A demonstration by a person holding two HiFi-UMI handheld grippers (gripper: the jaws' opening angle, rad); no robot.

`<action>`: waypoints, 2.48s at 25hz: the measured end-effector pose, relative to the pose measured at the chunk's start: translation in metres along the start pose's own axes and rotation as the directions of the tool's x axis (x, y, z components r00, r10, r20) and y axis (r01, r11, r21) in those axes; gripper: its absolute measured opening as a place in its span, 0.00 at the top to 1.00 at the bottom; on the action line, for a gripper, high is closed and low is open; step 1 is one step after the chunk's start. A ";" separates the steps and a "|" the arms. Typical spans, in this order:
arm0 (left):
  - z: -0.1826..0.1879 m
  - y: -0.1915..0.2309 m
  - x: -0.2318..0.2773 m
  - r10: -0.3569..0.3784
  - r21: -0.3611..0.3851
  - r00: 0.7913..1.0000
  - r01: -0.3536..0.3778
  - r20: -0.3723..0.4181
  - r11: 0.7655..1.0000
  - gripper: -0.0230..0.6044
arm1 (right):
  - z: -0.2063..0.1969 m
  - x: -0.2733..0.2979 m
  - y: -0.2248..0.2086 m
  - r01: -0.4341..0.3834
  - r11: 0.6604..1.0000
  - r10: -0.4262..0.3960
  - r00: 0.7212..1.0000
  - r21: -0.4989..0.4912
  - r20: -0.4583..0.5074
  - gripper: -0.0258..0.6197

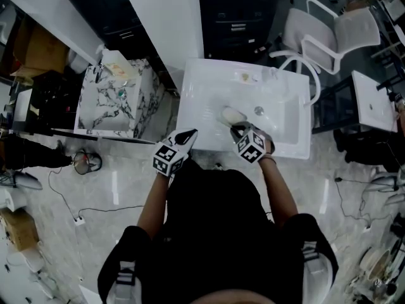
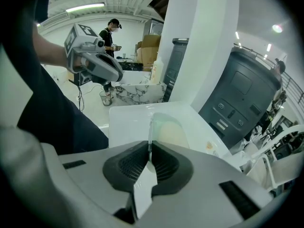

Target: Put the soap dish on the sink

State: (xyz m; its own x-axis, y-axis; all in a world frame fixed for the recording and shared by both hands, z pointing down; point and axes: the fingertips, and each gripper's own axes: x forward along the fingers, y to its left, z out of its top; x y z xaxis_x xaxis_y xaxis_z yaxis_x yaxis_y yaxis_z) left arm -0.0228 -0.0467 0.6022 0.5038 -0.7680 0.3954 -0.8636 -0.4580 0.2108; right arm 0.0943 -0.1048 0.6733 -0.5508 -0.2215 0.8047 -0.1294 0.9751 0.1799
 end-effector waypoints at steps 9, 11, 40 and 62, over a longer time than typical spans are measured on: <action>0.003 0.032 0.004 -0.045 0.006 0.999 0.045 -0.009 0.999 0.96 | 0.021 0.017 -0.011 0.023 1.000 -0.023 1.000 0.020 -0.015 0.94; 0.009 0.043 0.007 -0.061 0.007 0.998 0.061 -0.009 0.998 0.96 | 0.028 0.022 -0.016 0.027 0.999 -0.026 0.999 0.031 -0.022 0.94; 0.043 0.192 0.038 -0.261 0.047 0.963 0.264 -0.070 0.963 0.96 | 0.093 0.121 -0.077 0.148 0.985 -0.133 0.978 0.089 -0.164 0.94; 0.028 0.182 0.074 -0.110 -0.071 0.989 0.103 -0.099 0.992 0.96 | 0.061 0.151 -0.134 -0.020 0.994 0.003 0.988 -0.112 -0.152 0.94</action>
State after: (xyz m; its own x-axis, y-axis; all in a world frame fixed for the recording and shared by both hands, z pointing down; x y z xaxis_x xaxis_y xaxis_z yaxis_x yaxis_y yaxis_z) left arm -0.1426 -0.1997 0.6445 0.5914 -0.6646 0.4567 -0.8061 -0.5021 0.3131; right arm -0.0217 -0.2690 0.7357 -0.4193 -0.2155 0.8819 -0.0256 0.9738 0.2259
